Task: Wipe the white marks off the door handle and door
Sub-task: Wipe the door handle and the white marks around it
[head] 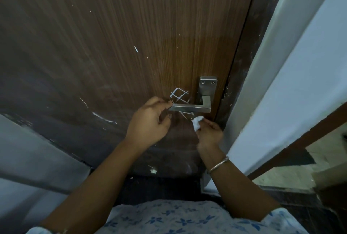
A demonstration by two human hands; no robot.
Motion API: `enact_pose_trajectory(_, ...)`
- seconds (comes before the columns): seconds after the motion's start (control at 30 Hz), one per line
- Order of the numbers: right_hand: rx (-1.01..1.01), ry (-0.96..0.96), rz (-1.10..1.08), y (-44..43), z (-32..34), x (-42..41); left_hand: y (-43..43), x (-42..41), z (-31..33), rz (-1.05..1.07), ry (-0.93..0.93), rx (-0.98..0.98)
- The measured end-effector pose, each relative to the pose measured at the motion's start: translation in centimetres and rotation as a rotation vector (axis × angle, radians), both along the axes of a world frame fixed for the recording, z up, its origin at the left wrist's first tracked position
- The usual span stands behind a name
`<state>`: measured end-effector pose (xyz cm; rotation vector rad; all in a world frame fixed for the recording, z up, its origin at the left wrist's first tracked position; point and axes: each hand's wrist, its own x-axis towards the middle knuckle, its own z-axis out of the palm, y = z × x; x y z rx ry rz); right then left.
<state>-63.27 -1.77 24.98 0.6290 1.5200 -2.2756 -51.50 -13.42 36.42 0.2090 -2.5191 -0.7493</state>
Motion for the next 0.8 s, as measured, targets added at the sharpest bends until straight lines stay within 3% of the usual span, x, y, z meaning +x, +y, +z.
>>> enact_pose_trajectory(0.07, -0.271, -0.2, -0.116, 0.2, -0.6, -0.2, 0.1, 0.1, 0.1, -0.002, -0.004, -0.007)
enact_pose_trajectory(0.13, 0.048, -0.049, 0.034, 0.4, 0.2, -0.3, 0.0, 0.1, 0.1, 0.0, -0.006, -0.009)
enact_pose_trajectory(0.2, -0.217, -0.102, -0.007, -0.6, 1.3, 0.1, 0.0, 0.1, 0.1, 0.005, -0.006, -0.014)
enact_pose_trajectory(0.23, -0.243, -0.047, -0.017, -1.0, 1.5, 0.2, 0.0, 0.1, 0.1, 0.006, -0.005, -0.016)
enact_pose_trajectory(0.33, -0.161, 0.069, -0.017, -1.6, 1.9, 0.6, 0.1, 0.1, 0.2, 0.0, -0.001, -0.012)
enact_pose_trajectory(0.5, 0.063, -0.033, 0.155, -0.2, -0.5, 0.8, 0.0, 0.2, 0.0, -0.002, -0.013, -0.018)
enact_pose_trajectory(0.7, -0.168, 0.036, 0.121, -2.0, 1.1, 0.2, -0.1, 0.2, -0.1, -0.006, -0.008, -0.004)
enact_pose_trajectory(0.8, -0.232, -0.022, 0.119, -1.7, 0.6, 0.6, 0.0, 0.2, 0.0, -0.007, -0.008, 0.001)
